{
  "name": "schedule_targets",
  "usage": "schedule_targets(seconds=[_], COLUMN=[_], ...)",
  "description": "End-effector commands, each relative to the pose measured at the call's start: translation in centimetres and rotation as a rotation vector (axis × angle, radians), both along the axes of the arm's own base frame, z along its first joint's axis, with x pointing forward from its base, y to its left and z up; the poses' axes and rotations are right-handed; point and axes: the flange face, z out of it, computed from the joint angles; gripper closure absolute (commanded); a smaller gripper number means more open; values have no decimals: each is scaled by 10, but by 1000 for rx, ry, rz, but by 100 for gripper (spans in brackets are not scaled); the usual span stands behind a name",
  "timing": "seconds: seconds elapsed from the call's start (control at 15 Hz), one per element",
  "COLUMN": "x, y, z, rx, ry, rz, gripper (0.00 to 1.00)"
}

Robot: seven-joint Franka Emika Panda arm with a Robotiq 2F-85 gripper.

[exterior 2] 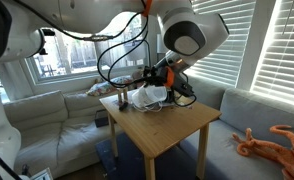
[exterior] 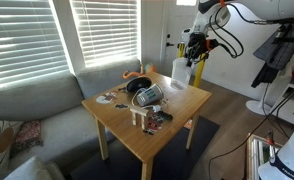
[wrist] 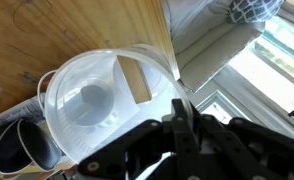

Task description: Pour the content in the clear frost cold cup onto the table

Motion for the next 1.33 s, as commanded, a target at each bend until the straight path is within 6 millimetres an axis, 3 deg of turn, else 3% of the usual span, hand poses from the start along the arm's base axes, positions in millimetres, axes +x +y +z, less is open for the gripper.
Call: schedule_targets(seconds=[0.0, 0.4, 0.67, 1.0, 1.2, 1.27], x=[6, 26, 48, 74, 84, 90], y=[-7, -37, -46, -22, -6, -4], z=[-7, -43, -69, -91, -93, -96], rx=[123, 392, 552, 731, 805, 738], ry=[48, 209, 326, 492, 536, 484], rz=[15, -79, -200, -257, -206, -254], gripper=[99, 99, 99, 99, 99, 99])
